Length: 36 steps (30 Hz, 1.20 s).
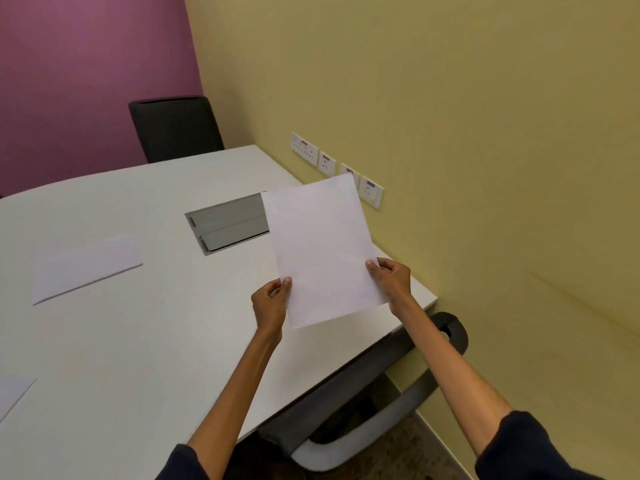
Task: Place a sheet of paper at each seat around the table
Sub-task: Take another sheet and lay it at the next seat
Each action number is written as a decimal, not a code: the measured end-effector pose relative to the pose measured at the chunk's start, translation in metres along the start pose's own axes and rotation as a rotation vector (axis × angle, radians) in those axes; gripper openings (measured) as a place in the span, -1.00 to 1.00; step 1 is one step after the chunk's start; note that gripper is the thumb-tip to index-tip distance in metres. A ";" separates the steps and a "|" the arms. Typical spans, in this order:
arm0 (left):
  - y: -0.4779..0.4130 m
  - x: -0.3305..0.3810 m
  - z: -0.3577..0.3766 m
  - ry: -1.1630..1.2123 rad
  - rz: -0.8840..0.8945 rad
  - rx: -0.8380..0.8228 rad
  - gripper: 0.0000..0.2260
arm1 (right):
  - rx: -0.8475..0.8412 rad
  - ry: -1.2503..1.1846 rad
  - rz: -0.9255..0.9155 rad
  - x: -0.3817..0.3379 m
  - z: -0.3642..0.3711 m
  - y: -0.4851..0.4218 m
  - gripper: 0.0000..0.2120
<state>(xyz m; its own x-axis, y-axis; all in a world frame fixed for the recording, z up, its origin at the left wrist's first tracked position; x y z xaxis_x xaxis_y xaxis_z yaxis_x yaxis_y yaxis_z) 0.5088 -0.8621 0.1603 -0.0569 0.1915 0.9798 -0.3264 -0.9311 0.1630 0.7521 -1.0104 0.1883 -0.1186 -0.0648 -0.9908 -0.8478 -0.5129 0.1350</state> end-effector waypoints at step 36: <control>-0.093 -0.191 -0.035 -0.851 -0.449 0.155 -0.74 | -0.902 1.000 0.174 0.215 0.107 -0.187 -0.83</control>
<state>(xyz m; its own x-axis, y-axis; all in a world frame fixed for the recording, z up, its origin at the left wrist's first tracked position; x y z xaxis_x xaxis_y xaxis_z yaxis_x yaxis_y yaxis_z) 0.5167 -0.8016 -0.0459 0.7631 0.3065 0.5690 -0.0205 -0.8685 0.4953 0.8302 -0.8365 -0.0491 0.5611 -0.5764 -0.5940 -0.1837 -0.7865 0.5896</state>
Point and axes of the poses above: each hand's wrist, its own y-axis away from the middle knuckle, its own z-axis out of the palm, x = y × z, the point moved 7 cm from there along -y, towards the middle knuckle, and after that the axes turned 3 degrees about -y, right-handed, at the moved point
